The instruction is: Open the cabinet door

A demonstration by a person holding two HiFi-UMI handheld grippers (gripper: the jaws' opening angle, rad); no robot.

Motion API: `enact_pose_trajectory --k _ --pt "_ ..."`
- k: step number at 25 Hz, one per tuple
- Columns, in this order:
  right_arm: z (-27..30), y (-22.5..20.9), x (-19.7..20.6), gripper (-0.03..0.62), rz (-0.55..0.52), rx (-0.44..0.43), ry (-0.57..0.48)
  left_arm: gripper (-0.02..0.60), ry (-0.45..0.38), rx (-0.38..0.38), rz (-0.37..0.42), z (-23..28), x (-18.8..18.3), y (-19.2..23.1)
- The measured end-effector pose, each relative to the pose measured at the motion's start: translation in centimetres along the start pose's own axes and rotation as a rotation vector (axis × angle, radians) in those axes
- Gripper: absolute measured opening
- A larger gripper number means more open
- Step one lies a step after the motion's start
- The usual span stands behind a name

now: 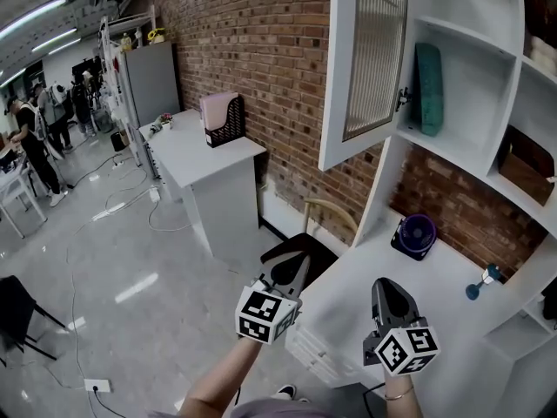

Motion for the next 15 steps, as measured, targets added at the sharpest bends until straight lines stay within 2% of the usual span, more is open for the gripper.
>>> enact_pose_trajectory --k 6,15 --pt "-1.0 -0.4 2.1 0.003 0.002 0.036 0.04 0.002 0.033 -0.005 -0.045 -0.5 1.8 -0.2" --pt "-2.0 -0.5 4.1 0.003 0.03 0.053 0.081 0.002 0.065 0.009 -0.072 -0.6 3.2 -1.6"
Point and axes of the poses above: the fingertips, and each gripper's own axes: z forward along the fingers, y to its left, x out of its underside, the point moved 9 cm from there along -z, backward along the fingers, and after that the axes turned 13 degrees about y, right-handed, at the moved point
